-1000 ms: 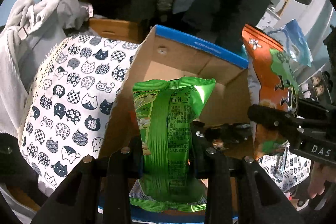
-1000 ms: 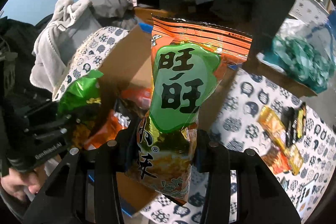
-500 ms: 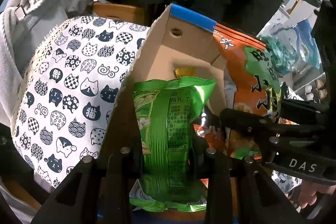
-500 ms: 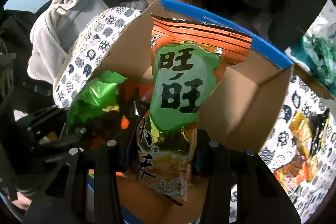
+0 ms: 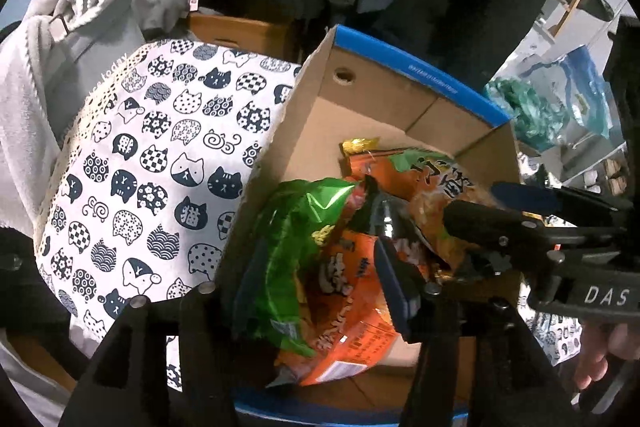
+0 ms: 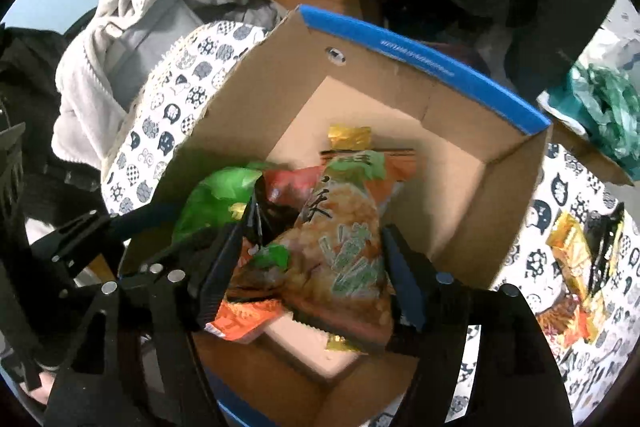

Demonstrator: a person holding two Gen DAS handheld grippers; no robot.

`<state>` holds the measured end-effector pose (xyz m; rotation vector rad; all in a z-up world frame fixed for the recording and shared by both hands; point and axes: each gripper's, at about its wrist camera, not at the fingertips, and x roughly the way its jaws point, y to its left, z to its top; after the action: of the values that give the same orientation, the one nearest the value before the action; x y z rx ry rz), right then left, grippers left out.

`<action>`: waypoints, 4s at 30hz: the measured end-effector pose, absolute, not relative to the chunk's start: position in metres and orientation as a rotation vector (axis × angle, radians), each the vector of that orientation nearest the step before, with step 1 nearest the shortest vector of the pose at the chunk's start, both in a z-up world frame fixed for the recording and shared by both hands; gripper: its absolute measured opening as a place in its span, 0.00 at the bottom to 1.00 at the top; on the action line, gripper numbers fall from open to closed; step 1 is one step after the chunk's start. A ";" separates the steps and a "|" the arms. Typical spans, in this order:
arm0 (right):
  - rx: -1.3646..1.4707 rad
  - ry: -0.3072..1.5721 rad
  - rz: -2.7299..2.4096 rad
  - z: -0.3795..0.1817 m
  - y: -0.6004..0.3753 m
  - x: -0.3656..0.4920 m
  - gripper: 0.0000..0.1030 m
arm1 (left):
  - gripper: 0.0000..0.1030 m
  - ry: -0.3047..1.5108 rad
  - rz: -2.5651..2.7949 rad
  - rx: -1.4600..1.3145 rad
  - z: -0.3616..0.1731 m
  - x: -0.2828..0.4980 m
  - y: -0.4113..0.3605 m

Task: Organize snacks
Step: 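Lower both bags into the box and open both grippers, then move both grippers back over the snacks on the table, then grasp the orange chip bag with the left gripper while the right grasps the silver foil bar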

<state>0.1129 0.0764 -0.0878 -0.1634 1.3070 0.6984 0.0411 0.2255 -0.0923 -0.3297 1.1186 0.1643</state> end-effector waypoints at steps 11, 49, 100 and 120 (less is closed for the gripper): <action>-0.211 1.175 0.585 -0.045 0.034 0.099 0.77 | 0.67 1.055 0.102 -0.245 -0.060 0.026 0.190; -0.161 1.128 0.321 -0.037 -0.189 0.041 0.78 | 0.74 1.093 -0.244 0.043 -0.058 0.026 -0.007; 0.021 1.381 0.213 -0.211 -0.289 0.055 0.32 | 0.77 1.276 -0.268 0.009 -0.168 0.132 -0.106; 0.071 1.326 0.214 -0.215 -0.334 0.082 0.47 | 0.51 1.303 -0.267 0.067 -0.204 0.152 -0.136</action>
<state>0.0823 -0.3340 -0.2147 0.0707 1.3261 0.2140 0.1521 -0.1356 -0.2039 0.0672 1.3031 -0.2670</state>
